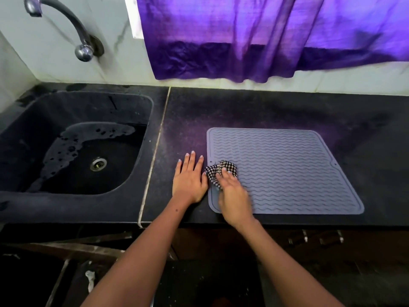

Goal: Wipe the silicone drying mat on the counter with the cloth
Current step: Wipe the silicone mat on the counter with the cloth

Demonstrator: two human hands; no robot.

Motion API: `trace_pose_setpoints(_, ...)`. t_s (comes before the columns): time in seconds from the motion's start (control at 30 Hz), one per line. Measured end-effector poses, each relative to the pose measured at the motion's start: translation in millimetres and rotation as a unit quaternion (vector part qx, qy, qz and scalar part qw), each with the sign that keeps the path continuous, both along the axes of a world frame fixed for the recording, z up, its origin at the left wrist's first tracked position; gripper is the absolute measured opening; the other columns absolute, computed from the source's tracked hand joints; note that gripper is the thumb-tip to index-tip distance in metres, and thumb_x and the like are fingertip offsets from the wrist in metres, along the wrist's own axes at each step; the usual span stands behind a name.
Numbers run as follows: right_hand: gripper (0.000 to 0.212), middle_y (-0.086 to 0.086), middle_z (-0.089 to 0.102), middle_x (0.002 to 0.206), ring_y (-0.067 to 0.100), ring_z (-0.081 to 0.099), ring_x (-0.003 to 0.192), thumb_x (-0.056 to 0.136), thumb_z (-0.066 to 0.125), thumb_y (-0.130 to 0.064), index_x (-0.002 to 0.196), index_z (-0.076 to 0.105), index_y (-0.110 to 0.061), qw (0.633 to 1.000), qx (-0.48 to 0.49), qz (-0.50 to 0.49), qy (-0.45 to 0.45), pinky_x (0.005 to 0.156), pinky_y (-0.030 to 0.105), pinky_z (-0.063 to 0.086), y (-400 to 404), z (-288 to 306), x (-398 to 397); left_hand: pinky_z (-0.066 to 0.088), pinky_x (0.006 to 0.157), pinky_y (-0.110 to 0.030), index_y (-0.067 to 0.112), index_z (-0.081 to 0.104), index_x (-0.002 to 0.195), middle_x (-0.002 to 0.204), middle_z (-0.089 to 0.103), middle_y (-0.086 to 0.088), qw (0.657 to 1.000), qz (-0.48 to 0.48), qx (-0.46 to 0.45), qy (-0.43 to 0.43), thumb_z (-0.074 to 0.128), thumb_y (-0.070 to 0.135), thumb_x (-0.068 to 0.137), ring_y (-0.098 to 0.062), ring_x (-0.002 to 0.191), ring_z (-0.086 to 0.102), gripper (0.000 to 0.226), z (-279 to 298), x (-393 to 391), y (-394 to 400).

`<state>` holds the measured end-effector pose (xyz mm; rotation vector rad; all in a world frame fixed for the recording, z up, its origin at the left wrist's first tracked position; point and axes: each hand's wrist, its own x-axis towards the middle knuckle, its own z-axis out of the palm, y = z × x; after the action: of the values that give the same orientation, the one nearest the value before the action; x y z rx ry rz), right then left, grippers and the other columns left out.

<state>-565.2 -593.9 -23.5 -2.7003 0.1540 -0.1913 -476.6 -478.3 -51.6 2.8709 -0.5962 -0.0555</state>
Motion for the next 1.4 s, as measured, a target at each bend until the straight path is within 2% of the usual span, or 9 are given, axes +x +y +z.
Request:
trace_pose_setpoints(0.13, 0.036, 0.006, 0.060, 0.118, 0.013, 0.055, 0.088, 0.098, 0.043, -0.017, 0.133, 0.049, -0.014, 0.846, 0.484, -0.222, -0.003, 0.072, 0.019, 0.046, -25, 49, 25, -0.005, 0.119, -0.039, 0.019, 0.010, 0.151, 0.159, 0.000, -0.007, 1.000, -0.001, -0.022, 0.004, 0.021, 0.038, 0.099, -0.020, 0.146, -0.005, 0.056, -1, 0, 1)
trace_pose_setpoints(0.27, 0.042, 0.006, 0.048, 0.141, 0.021, 0.048, 0.125, 0.096, 0.046, -0.013, 0.138, 0.044, -0.014, 0.951, 0.232, -0.184, -0.094, 0.106, 0.036, 0.041, -25, 54, 45, -0.004, 0.119, -0.039, 0.020, 0.011, 0.151, 0.159, 0.000, -0.007, 1.000, 0.000, -0.020, 0.006, 0.021, 0.039, 0.099, -0.020, 0.146, -0.005, 0.056, -1, 0, 1)
trace_pose_setpoints(0.43, 0.054, 0.015, 0.014, 0.157, 0.027, 0.011, 0.146, 0.097, 0.039, -0.020, 0.148, 0.024, -0.013, 0.997, -0.067, -0.008, 0.036, 0.119, 0.036, 0.007, -5, -7, 41, -0.005, 0.119, -0.038, 0.019, 0.011, 0.150, 0.159, 0.000, -0.006, 1.000, -0.001, -0.021, 0.001, 0.022, 0.039, 0.098, -0.019, 0.146, -0.004, 0.057, -2, 0, 1)
trace_pose_setpoints(0.67, 0.050, 0.002, 0.028, 0.153, 0.015, 0.025, 0.142, 0.095, 0.046, -0.017, 0.144, 0.035, -0.021, 0.997, 0.054, 0.035, 0.039, 0.113, 0.028, 0.021, -30, 0, 44, -0.005, 0.118, -0.038, 0.020, 0.012, 0.150, 0.159, 0.001, -0.006, 1.000, 0.001, -0.018, 0.001, -0.004, 0.051, 0.081, -0.018, 0.146, -0.004, 0.078, -4, 1, 0)
trace_pose_setpoints(0.73, 0.039, 0.004, 0.055, 0.132, 0.015, 0.048, 0.122, 0.096, 0.047, -0.014, 0.135, 0.048, -0.013, 0.939, 0.336, -0.056, 0.046, 0.094, 0.026, 0.041, -43, 13, 49, -0.005, 0.118, -0.037, 0.021, 0.012, 0.150, 0.159, 0.001, -0.005, 1.000, 0.001, -0.021, 0.000, -0.009, 0.053, 0.076, -0.018, 0.146, -0.004, 0.084, -4, 1, 1)
trace_pose_setpoints(0.83, 0.033, 0.010, 0.060, 0.120, 0.020, 0.055, 0.103, 0.098, 0.044, -0.013, 0.128, 0.051, -0.002, 0.726, 0.647, -0.232, -0.022, 0.083, 0.028, 0.048, -59, 36, 60, -0.005, 0.118, -0.037, 0.021, 0.012, 0.150, 0.159, 0.002, -0.004, 1.000, 0.001, -0.025, 0.004, -0.011, 0.056, 0.075, -0.018, 0.146, -0.005, 0.086, -3, 1, 1)
trace_pose_setpoints(1.03, 0.050, -0.002, 0.033, 0.150, 0.017, 0.037, 0.135, 0.094, 0.047, -0.008, 0.142, 0.037, -0.019, 0.984, 0.152, -0.075, -0.048, 0.112, 0.031, 0.030, -54, 36, 37, -0.006, 0.118, -0.034, 0.021, 0.017, 0.150, 0.159, 0.005, -0.003, 0.999, 0.012, -0.049, 0.003, -0.008, 0.064, 0.077, -0.015, 0.146, -0.003, 0.089, -4, 1, 1)
trace_pose_setpoints(1.17, 0.061, 0.007, 0.004, 0.159, 0.022, 0.003, 0.147, 0.095, 0.041, -0.016, 0.150, 0.015, -0.016, 0.995, -0.083, 0.025, 0.052, 0.118, 0.034, 0.004, -45, -4, 27, -0.004, 0.118, -0.033, 0.023, 0.019, 0.150, 0.159, 0.007, -0.001, 0.999, 0.019, -0.040, -0.013, -0.004, 0.068, 0.076, -0.014, 0.146, -0.001, 0.089, -5, 1, 0)
trace_pose_setpoints(1.4, 0.051, -0.002, 0.025, 0.155, 0.014, 0.019, 0.144, 0.094, 0.046, -0.011, 0.143, 0.037, -0.022, 0.996, 0.055, 0.064, -0.003, 0.118, 0.028, 0.012, -68, -9, 37, -0.001, 0.118, -0.032, 0.025, 0.025, 0.148, 0.158, 0.012, 0.000, 0.998, 0.026, -0.057, -0.025, 0.004, 0.071, 0.076, -0.013, 0.146, 0.004, 0.088, -7, 2, 0)
